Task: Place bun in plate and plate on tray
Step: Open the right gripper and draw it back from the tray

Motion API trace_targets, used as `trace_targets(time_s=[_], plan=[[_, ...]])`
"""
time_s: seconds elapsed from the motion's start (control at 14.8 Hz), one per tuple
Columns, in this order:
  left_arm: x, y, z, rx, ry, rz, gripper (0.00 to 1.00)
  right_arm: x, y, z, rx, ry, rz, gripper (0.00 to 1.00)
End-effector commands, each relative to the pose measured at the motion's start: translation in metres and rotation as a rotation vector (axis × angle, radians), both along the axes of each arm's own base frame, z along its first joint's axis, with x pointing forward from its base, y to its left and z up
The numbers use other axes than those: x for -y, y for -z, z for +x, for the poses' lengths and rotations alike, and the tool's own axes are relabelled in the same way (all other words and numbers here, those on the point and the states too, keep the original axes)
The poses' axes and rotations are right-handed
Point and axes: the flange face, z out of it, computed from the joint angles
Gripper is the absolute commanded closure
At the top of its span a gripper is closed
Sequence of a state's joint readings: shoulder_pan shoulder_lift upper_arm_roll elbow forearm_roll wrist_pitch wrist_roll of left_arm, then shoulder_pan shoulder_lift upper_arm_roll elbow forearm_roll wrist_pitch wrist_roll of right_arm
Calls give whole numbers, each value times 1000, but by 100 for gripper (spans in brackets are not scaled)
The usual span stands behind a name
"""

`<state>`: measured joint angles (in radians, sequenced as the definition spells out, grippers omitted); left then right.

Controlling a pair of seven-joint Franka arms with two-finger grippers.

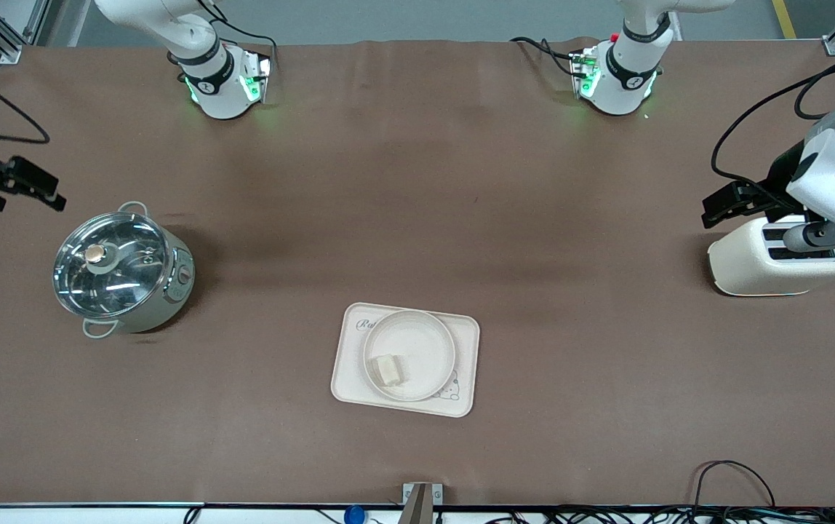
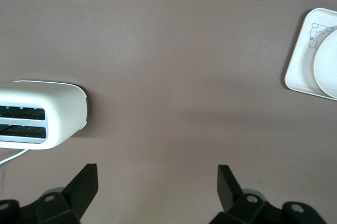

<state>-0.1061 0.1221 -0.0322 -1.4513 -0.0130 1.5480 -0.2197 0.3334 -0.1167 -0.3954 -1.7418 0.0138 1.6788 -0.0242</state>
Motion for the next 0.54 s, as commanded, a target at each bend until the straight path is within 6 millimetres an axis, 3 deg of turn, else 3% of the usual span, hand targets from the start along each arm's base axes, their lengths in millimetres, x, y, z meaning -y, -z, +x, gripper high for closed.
trace_targets(time_s=[0.0, 0.2, 0.47], plan=[[2, -5, 3, 15, 8, 24, 0, -9, 2, -11, -7, 13, -13, 0], [-2, -6, 3, 18, 3, 24, 0, -26, -19, -7, 34, -22, -23, 0], [-8, -8, 3, 22, 10, 22, 0, -33, -21, -5, 37, -45, -62, 0]])
